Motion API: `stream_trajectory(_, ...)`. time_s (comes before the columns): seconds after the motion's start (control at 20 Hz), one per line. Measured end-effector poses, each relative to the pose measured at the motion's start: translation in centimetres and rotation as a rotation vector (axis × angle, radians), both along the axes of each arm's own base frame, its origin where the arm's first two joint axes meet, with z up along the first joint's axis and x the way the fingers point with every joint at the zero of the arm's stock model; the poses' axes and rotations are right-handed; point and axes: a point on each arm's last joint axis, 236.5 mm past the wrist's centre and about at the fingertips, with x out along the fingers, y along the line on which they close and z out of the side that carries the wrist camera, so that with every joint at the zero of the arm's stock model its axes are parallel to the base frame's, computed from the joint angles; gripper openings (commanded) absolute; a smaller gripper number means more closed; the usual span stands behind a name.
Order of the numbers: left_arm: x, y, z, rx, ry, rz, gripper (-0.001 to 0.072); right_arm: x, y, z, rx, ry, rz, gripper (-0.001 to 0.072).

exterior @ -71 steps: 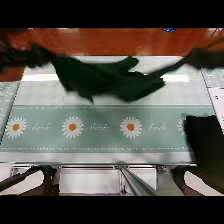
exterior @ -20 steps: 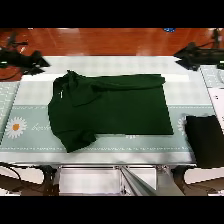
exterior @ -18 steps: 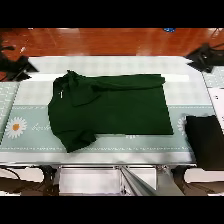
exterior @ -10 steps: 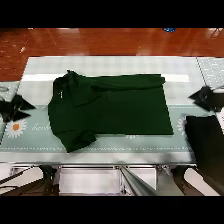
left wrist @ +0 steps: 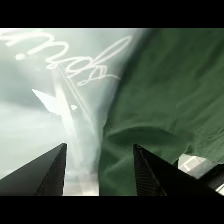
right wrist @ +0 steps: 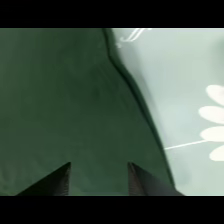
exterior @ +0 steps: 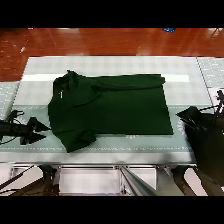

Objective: Fold the shirts.

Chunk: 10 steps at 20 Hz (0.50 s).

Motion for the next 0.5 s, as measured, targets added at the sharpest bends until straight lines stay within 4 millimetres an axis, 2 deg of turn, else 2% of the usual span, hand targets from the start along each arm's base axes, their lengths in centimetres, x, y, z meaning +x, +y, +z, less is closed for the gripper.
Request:
stream_trajectory(0.2, 0.9, -2.1, -0.9, -0.023, -0.028, -0.033, 0.0503, 0.4, 0.5, 0.3, 0.027, -0.023, -0.014, 0.0413)
stream_trajectory(0.25, 0.9, -2.8, -1.2, -0.032, -0.025, -0.051, 0.0466, 0.5, 0.5, 0.4, 0.03, -0.026, -0.018, 0.0413)
stream_trajectory(0.35, 1.3, -3.5, -1.9, -0.024, -0.027, -0.076, 0.0054, 0.8, 0.3, 0.7, 0.037, -0.041, -0.035, 0.0413)
stream_trajectory(0.4, 1.5, -3.6, -2.3, -0.013, -0.029, -0.087, 0.0019, 1.0, 0.0, 0.9, 0.037, -0.046, -0.046, 0.0413)
stream_trajectory(0.5, 1.8, -4.0, -2.4, -0.015, -0.035, -0.1, 0.0019, 0.7, -1.1, 0.8, 0.03, -0.035, -0.075, 0.0413)
